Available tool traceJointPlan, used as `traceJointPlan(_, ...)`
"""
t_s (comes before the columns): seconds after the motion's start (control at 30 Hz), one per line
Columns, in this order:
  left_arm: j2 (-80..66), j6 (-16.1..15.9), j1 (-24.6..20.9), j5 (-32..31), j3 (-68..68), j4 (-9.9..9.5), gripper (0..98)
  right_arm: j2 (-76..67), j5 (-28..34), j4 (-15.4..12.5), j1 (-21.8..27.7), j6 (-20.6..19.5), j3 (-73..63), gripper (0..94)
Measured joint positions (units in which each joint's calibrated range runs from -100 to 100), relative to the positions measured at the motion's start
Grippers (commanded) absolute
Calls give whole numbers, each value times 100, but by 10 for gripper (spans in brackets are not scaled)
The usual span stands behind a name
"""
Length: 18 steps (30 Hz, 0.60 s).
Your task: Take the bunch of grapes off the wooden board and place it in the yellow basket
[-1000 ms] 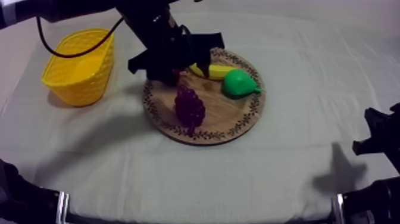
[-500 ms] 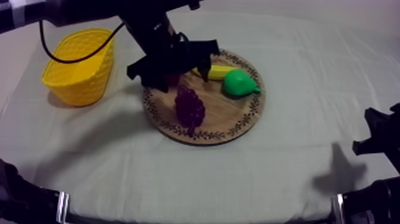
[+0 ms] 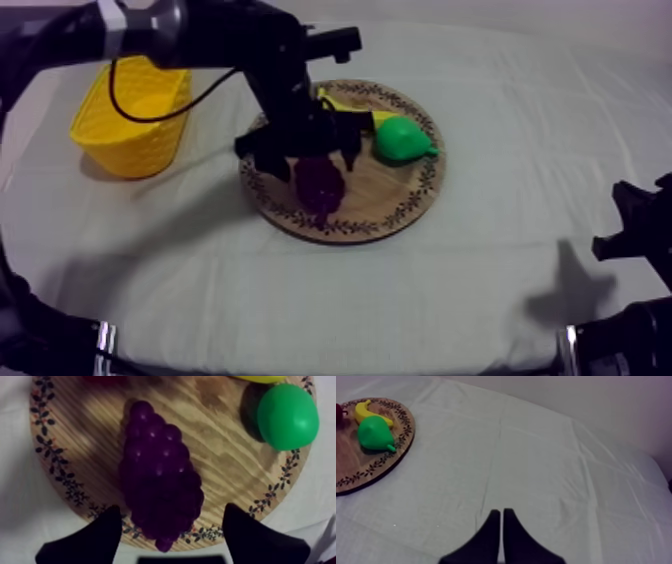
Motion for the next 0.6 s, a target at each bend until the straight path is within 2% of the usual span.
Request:
traceJointPlan(0.3, 613, -98, -22, 448, -635, 49, 744, 0, 0, 0, 0, 0, 0, 3)
traceJointPlan(0.6, 1033, -363, -135, 851, -1092, 174, 739, 0, -2, 0, 0, 0, 0, 3)
